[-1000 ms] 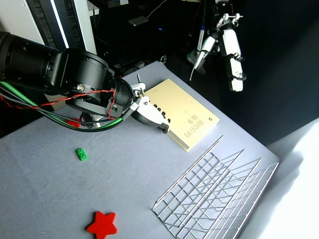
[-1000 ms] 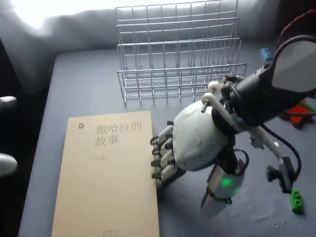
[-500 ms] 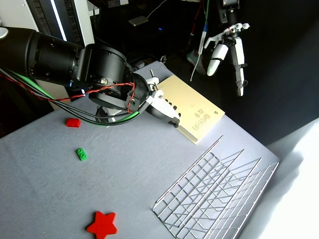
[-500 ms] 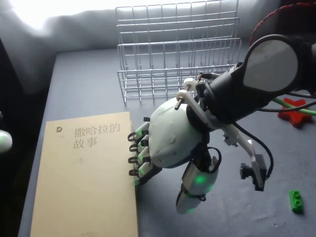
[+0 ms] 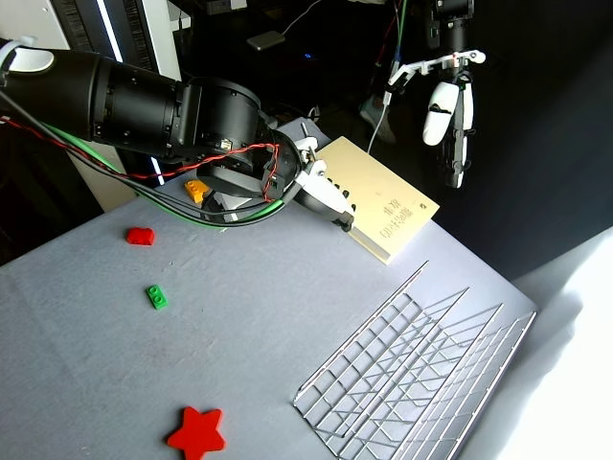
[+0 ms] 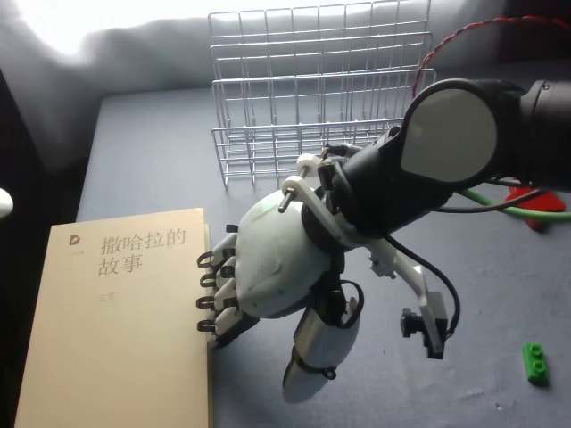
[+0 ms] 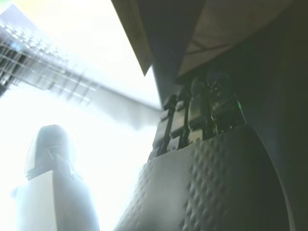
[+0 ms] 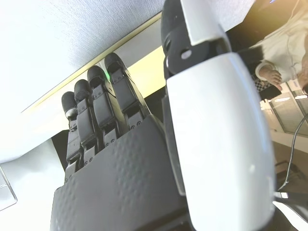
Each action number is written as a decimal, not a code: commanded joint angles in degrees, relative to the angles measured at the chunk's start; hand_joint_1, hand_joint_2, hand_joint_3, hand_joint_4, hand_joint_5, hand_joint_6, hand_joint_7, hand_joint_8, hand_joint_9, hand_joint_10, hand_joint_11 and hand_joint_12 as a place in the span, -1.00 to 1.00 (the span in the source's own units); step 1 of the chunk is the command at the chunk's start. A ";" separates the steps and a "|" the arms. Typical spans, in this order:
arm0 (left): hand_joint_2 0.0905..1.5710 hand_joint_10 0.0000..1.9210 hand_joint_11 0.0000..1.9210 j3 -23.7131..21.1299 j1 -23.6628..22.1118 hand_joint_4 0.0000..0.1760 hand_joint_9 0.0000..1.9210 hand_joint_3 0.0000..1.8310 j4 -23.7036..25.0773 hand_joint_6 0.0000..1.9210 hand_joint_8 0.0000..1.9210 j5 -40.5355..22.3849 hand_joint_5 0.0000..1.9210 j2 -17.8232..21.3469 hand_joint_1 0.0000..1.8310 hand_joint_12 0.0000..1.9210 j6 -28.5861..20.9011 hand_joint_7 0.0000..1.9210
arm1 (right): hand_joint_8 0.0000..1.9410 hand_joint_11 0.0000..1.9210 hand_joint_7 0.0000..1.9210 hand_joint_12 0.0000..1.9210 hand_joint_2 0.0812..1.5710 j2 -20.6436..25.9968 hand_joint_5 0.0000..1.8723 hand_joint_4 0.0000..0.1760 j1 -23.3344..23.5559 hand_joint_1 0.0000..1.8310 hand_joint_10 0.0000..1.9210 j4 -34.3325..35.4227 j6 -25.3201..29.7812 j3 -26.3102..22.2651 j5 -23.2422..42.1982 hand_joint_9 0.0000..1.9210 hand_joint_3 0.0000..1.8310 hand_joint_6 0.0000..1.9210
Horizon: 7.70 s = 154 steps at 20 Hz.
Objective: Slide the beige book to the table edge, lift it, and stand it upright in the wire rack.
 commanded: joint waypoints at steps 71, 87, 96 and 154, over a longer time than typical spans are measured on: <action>0.23 -1.00 -1.00 8.97 3.22 -1.00 -1.00 -1.00 24.43 -1.00 -1.00 -2.12 -1.00 -14.73 -0.36 -1.00 -39.39 -1.00 | -1.00 -1.00 -0.79 -0.49 0.45 23.41 -0.79 -1.00 4.00 -0.89 -1.00 -9.31 11.76 -9.56 -8.42 -0.81 -1.00 -1.00; 0.29 -0.99 -0.95 9.53 3.33 -1.00 -0.57 -1.00 21.68 -0.99 -0.99 -2.55 -0.48 -14.41 -0.04 -0.19 -37.94 -0.51 | -1.00 -1.00 -0.82 -0.59 0.44 42.86 -0.83 -1.00 6.51 -0.79 -1.00 -11.31 21.32 -15.97 -8.20 -0.84 -1.00 -1.00; 0.49 0.45 -0.11 9.75 3.50 -1.00 -0.14 -1.00 19.89 0.21 0.41 -2.90 -0.22 -13.95 0.48 0.46 -36.53 -0.16 | -1.00 -1.00 -0.83 -0.60 0.44 43.88 -0.82 -1.00 6.61 -0.78 -1.00 -18.91 44.12 -15.97 -5.75 -0.84 -1.00 -1.00; 0.44 0.40 0.01 7.80 -19.24 -1.00 -0.16 -1.00 -67.86 0.22 0.30 -51.95 -0.22 -12.23 0.62 0.44 38.98 -0.24 | -1.00 -1.00 -0.79 -0.48 0.46 43.96 -0.78 -1.00 7.92 -0.72 -1.00 -19.47 42.64 -15.26 -7.53 -0.79 -1.00 -1.00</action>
